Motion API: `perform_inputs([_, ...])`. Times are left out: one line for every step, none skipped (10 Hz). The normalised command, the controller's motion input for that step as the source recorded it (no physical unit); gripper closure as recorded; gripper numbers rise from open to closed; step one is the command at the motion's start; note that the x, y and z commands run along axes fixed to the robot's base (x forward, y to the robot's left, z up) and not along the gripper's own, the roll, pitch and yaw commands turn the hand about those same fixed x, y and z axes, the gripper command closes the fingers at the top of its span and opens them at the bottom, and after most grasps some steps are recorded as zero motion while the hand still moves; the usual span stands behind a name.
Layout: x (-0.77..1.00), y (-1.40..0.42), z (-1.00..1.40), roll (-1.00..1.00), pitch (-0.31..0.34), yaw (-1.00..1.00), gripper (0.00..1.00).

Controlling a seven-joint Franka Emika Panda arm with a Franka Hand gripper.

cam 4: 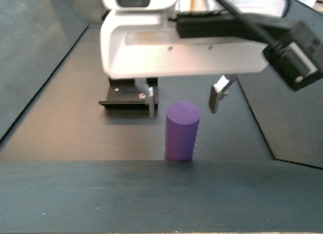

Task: Pick up the round object. Move up. Move to above the board. Insert the round object.
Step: Pick up the round object.

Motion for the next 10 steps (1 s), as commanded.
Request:
perform_inputs([0.14,0.22,-0.65,-0.04,-0.080,-0.01,0.00])
perform_inputs([0.00,0.16,-0.63,-0.02,-0.151,0.00,0.00])
perform_inputs([0.03,0.00,0.00,0.00,0.030,0.00,0.00])
perform_inputs([0.00,0.00,0.00,0.00,0.000,0.00,0.00])
perform_inputs([0.00,0.00,0.00,0.00,0.000,0.00,1.00])
perform_inputs([0.00,0.00,0.00,0.00,0.000,0.00,1.00])
perform_inputs([0.00,0.00,0.00,0.00,0.000,0.00,1.00])
perform_inputs([0.00,0.00,0.00,0.00,0.000,0.00,1.00])
perform_inputs([0.00,0.00,0.00,0.00,0.000,0.00,1.00])
perform_inputs([0.00,0.00,0.00,0.00,0.000,0.00,1.00])
